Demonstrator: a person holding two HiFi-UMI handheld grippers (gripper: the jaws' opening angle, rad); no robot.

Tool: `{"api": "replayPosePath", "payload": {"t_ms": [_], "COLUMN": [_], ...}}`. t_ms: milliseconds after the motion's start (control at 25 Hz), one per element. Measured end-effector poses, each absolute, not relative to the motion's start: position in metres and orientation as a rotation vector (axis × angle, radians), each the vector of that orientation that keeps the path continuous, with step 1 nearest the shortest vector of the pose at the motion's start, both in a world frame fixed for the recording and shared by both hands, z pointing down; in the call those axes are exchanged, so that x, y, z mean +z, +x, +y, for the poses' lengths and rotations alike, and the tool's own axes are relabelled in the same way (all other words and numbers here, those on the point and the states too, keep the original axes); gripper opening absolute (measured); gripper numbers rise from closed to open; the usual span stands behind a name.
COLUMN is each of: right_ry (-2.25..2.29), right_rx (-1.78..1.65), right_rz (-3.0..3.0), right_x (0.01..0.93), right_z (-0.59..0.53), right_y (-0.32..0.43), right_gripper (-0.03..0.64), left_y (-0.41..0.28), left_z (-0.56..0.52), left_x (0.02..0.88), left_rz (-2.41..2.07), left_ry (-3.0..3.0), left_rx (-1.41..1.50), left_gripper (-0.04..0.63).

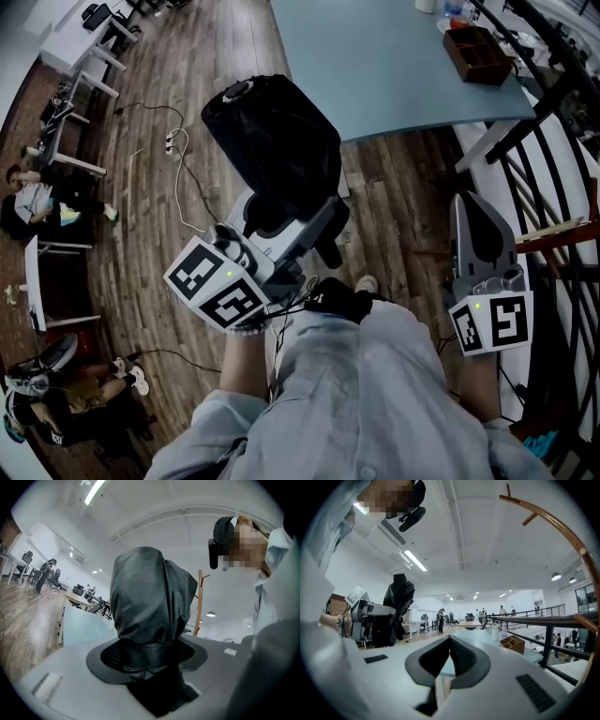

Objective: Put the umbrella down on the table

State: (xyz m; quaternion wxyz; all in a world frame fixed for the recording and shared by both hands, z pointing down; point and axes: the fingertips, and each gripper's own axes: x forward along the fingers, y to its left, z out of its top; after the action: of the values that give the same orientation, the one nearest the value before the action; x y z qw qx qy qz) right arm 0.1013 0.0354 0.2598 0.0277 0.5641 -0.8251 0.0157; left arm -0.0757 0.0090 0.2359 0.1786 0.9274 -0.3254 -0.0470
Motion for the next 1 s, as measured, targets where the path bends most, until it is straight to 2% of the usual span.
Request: {"api": "replayPosePath", "payload": {"t_ms": [1000], "right_ry": [1.844], "right_rx": [0.046], "right_rz": [-2.476], "right_x": [0.262], "right_z": [-0.002], "right_y": [0.121], "right_gripper": [0.000], "left_y": [-0.057], "left_z": [-0.045], "left_x": [0.230], "left_rz": [-0.834], "left_ry": [2.673], "left_rx": [-0.132], "left_gripper": [0.258]}}
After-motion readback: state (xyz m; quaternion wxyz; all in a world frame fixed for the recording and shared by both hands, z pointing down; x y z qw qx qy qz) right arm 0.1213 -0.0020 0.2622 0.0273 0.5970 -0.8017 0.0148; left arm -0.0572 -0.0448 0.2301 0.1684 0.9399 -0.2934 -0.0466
